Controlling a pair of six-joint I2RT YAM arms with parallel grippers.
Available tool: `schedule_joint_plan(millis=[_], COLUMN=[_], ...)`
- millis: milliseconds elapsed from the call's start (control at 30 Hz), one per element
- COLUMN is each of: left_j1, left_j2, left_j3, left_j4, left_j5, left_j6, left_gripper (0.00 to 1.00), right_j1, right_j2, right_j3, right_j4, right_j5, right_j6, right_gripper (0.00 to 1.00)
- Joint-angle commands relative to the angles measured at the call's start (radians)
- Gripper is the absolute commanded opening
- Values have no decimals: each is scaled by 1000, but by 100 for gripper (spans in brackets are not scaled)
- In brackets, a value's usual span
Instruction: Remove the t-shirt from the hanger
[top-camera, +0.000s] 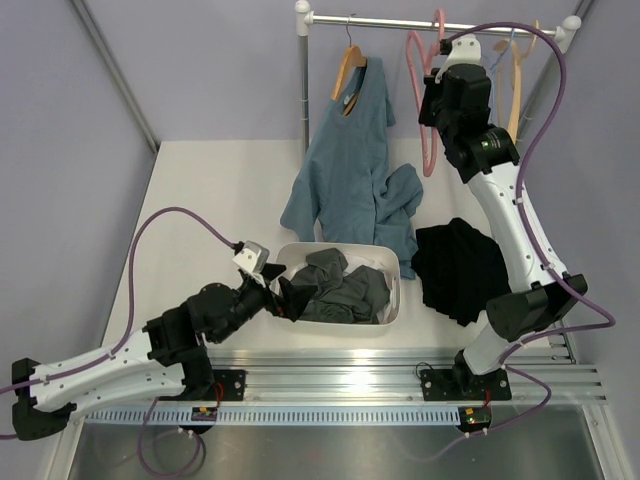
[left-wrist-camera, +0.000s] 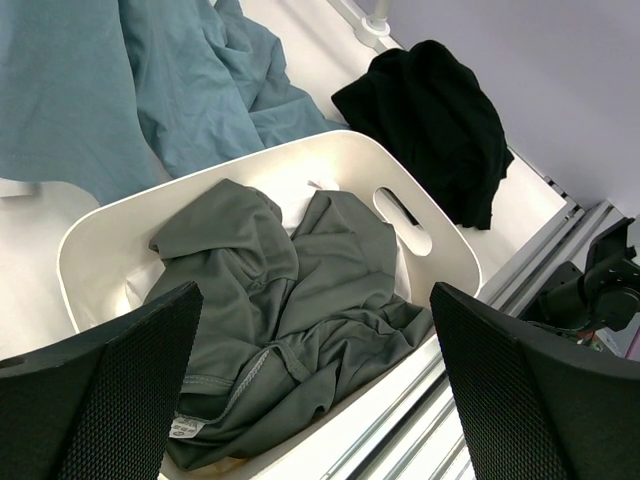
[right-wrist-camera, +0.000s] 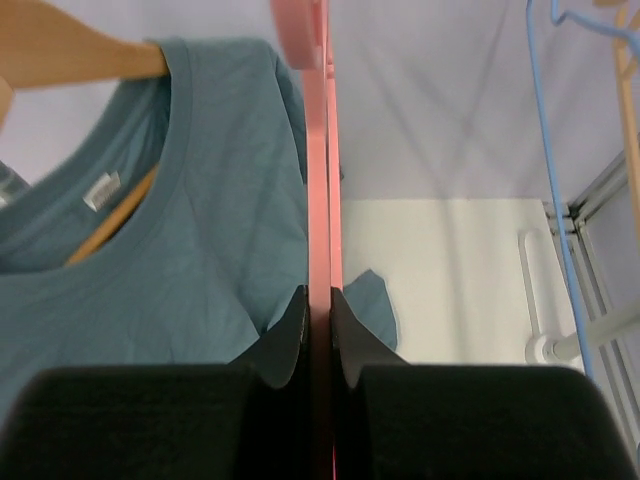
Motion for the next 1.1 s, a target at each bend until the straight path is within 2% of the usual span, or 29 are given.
schedule_joint_plan(millis=[0, 333, 600, 700, 733, 800, 833, 900, 933, 1067], left_j1=[-4, -2, -4, -2, -2, -2, -2, -2, -2, -2], left_j2=[-35, -55, -48, -47, -45, -44, -42, -38, -35, -36], left_j3=[-11, -17, -15, -17, -17, -17, -15, -15, -14, -17], left_j4=[32, 28, 26, 26, 28, 29, 29, 29, 28, 32], left_j5=[1, -16, -28, -29, -33, -33, -34, -39, -40, -60], left_j6=[10, 11, 16, 16, 16, 16, 20, 25, 28, 37], left_gripper=[99, 99, 99, 99, 99, 99, 99, 99, 99, 99], right_j1=[-10, -10, -31, -32, -33, -33, -33, -31, -33, -33], right_j2=[32, 168, 201, 190, 185, 170, 167, 164, 158, 29], right_j3=[109, 234, 241, 219, 218, 233, 247, 326, 349, 345], right_j4=[34, -15, -62, -61, -70, -93, -137, -243, -271, -331], right_j5=[5, 71, 99, 96, 93, 87, 70, 57, 59, 30], right_j6=[-34, -67, 14, 19, 21, 27, 30, 34, 41, 68], right_gripper=[0, 0, 1, 15, 41, 60, 75, 89, 99, 100])
